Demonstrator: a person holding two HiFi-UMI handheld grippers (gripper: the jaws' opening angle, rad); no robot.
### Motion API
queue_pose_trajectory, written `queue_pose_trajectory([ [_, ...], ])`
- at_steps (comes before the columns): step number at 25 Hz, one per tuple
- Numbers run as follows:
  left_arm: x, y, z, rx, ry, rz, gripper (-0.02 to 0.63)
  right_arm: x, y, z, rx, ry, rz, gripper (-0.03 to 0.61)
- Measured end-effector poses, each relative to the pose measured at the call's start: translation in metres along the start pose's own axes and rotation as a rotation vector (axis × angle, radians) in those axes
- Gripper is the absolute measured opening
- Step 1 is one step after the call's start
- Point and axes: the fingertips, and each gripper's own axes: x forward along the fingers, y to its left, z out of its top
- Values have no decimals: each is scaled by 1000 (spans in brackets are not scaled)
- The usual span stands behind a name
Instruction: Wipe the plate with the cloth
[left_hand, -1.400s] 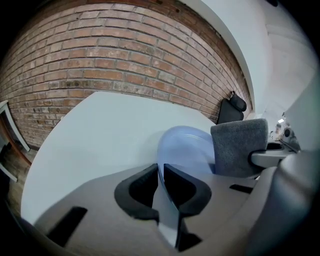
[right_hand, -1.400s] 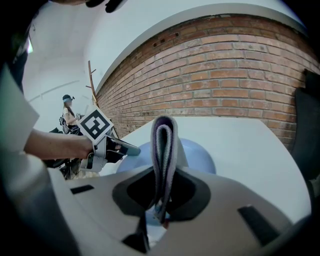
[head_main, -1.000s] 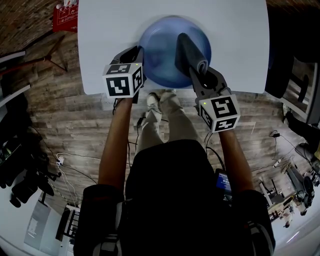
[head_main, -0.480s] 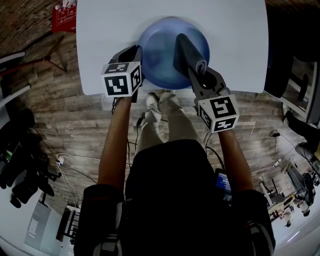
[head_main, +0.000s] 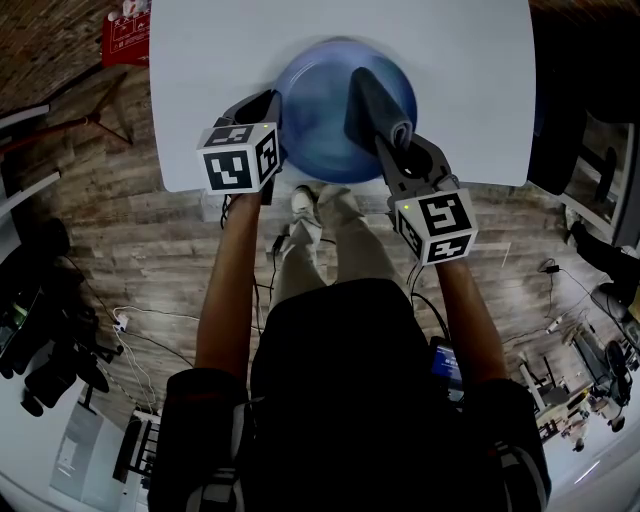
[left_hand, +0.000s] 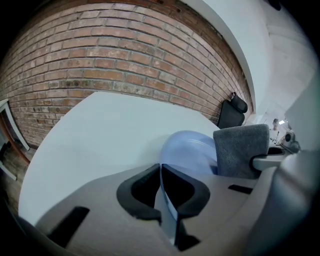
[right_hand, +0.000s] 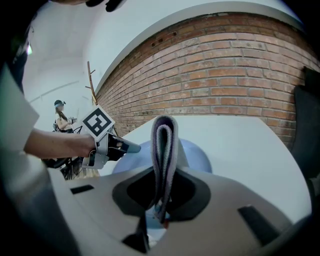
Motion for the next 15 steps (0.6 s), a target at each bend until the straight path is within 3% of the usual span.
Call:
queue_pose_trajectory([
  [15, 0, 1, 1, 0, -9, -5, 28, 4, -2, 12, -66, 3, 0, 52],
])
